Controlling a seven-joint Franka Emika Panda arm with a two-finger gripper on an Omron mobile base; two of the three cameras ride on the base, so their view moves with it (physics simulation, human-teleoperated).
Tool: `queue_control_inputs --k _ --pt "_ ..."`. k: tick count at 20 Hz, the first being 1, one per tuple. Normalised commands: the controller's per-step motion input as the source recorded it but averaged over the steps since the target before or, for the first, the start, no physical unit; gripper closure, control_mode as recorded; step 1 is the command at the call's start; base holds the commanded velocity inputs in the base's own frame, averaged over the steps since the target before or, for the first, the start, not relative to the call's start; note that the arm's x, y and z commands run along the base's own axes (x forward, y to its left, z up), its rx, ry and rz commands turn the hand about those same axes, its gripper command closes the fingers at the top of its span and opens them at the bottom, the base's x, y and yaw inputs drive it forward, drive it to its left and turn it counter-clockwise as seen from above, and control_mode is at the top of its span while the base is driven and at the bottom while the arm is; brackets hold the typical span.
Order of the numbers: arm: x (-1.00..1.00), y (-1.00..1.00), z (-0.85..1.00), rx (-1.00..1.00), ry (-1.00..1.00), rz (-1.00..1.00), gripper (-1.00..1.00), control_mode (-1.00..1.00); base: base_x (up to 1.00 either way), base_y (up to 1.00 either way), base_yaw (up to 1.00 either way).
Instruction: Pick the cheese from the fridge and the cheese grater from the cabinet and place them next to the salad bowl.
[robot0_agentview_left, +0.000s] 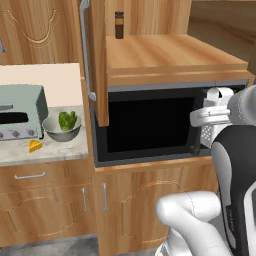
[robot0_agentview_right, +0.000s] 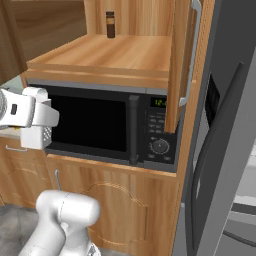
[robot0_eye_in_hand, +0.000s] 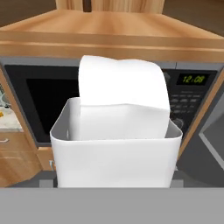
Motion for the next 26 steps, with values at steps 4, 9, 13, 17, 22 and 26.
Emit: queue_control_inputs --k 4,9,13,17,22,26 --pt "0.00 0.00 0.00 0.00 0.00 0.00 1.00 -1.00 0.00 0.00 0.00" --pt "0.00 0.00 0.00 0.00 0.00 0.00 1.00 1.00 -0.81 0.00 0.00" --pt "0.00 0.00 0.00 0.00 0.00 0.00 1.00 1.00 -1.00 0.46 0.00" --pt "0.00 0.00 0.00 0.00 0.00 0.00 1.00 1.00 -0.92 1.00 -0.06" --pt "0.00 0.00 0.00 0.00 0.00 0.00 1.00 1.00 -0.38 1.00 -0.23" --pt "0.00 0.00 0.00 0.00 0.00 0.00 1.00 1.00 0.28 1.00 -0.19"
